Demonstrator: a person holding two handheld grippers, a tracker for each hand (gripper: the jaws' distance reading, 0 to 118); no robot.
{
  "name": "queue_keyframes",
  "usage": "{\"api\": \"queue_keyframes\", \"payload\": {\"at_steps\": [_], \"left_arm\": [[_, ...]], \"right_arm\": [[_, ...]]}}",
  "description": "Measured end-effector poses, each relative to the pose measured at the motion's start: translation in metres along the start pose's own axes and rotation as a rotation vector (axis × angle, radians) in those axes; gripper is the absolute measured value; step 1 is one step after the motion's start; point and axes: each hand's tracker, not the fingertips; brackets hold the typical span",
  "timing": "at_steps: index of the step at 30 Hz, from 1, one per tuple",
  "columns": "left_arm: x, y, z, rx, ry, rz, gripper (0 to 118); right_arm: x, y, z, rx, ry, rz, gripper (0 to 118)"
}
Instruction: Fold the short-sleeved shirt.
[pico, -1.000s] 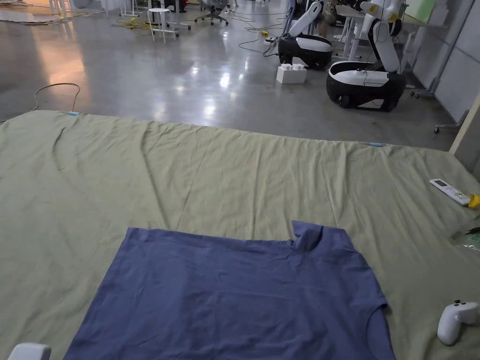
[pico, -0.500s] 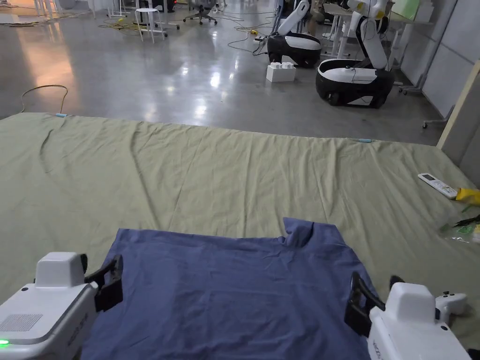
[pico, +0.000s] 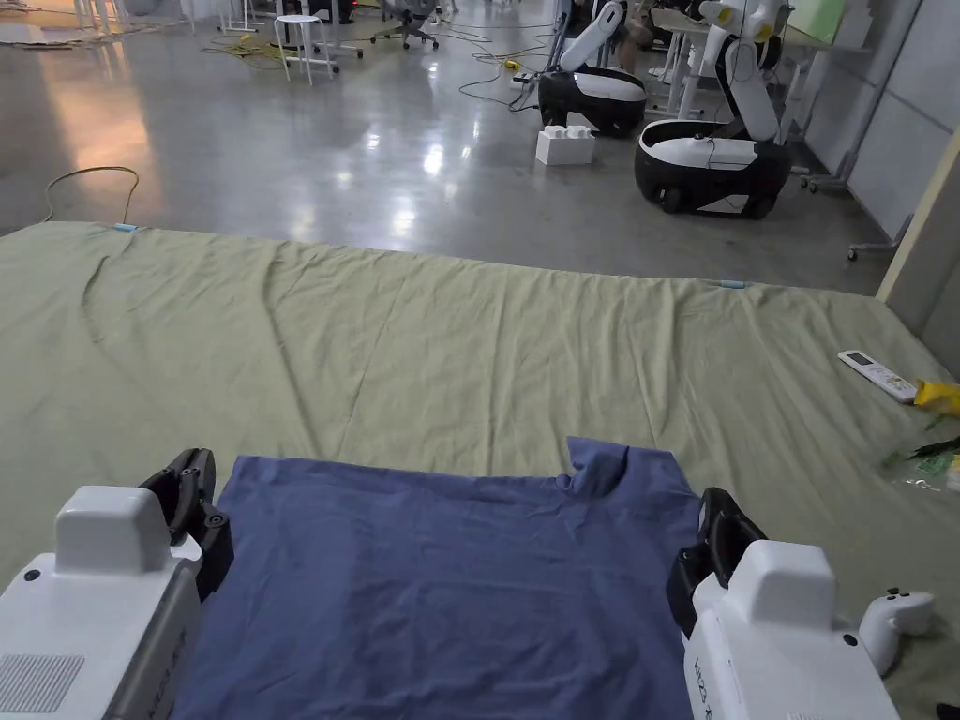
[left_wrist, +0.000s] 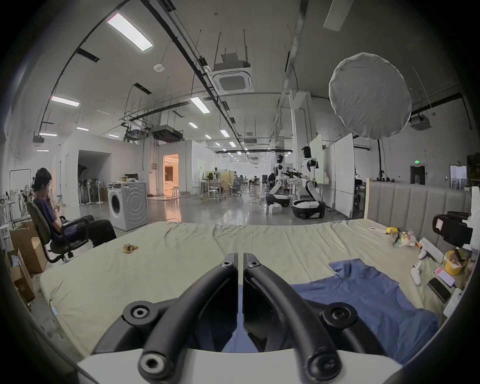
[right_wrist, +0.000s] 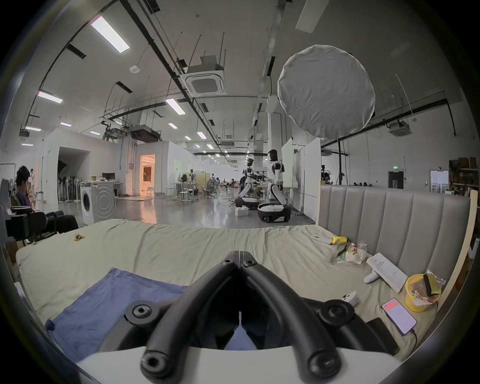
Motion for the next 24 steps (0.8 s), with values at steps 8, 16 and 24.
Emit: {"api": "queue_keyframes", "payload": {"at_steps": [8,16,24], "left_arm": [[-0.033,-0.021,0.001,-0.293,-0.012,0.025,3],[-0.084,-0.076,0.011,-0.685,-0.055,0.098,3],[-0.098,-0.115,0.004,-0.945,0.026,0.153,63]], "right_arm": [[-0.001,-0.012,-0.004,-0.063,0.042,0.014,0],[0.001,-0.037,-0.008,-0.161,0.063,0.006,0],[-0.003,-0.049,-0.012,-0.221,0.079,0.013,0]]}}
